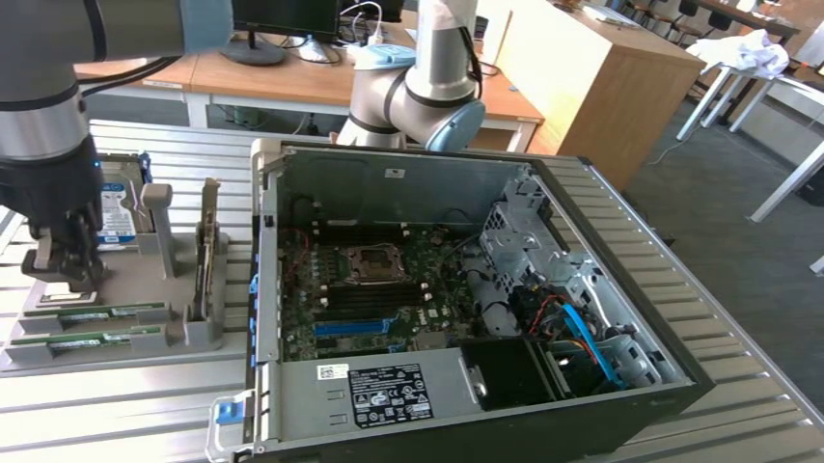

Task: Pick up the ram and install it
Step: 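Pick up the ram and move it above insertion slot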

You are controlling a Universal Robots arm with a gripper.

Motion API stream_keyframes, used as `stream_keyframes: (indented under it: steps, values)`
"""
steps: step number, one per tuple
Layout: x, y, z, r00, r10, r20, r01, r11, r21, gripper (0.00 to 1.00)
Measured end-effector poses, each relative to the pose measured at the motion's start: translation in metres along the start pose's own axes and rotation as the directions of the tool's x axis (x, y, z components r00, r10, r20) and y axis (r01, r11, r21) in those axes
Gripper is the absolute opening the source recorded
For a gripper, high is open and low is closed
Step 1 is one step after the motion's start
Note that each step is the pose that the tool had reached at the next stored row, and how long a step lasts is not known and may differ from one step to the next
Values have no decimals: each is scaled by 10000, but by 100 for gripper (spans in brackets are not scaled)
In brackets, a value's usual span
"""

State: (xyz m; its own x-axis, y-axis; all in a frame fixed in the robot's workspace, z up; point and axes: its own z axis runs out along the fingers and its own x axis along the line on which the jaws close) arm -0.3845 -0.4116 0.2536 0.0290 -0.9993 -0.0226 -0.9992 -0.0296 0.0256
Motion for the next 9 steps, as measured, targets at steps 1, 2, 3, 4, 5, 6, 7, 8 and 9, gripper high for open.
stream_keyframes:
  steps: [1, 2, 3, 4, 5, 6, 7, 8, 9]
  values:
    - [12, 1, 0, 10000, 1, 0, -1, 10000, 0, 30]
    - [25, 1, -1, 10000, 1, 0, -1, 10000, 0, 30]
    - [38, 1, -1, 10000, 1, 0, -1, 10000, -1, 30]
    - [53, 2, -1, 10000, 1, 0, -1, 10000, -1, 30]
    - [66, 2, -2, 10000, 0, 0, 0, 10000, -1, 30]
    - [80, 2, -2, 10000, 0, 0, 0, 10000, 0, 30]
    - [94, 3, -2, 10000, 0, 0, 0, 10000, 0, 30]
    - [109, 3, -3, 10000, 0, -1, 0, 10000, -1, 30]
    - [122, 4, -3, 10000, 0, 0, 0, 10000, 0, 30]
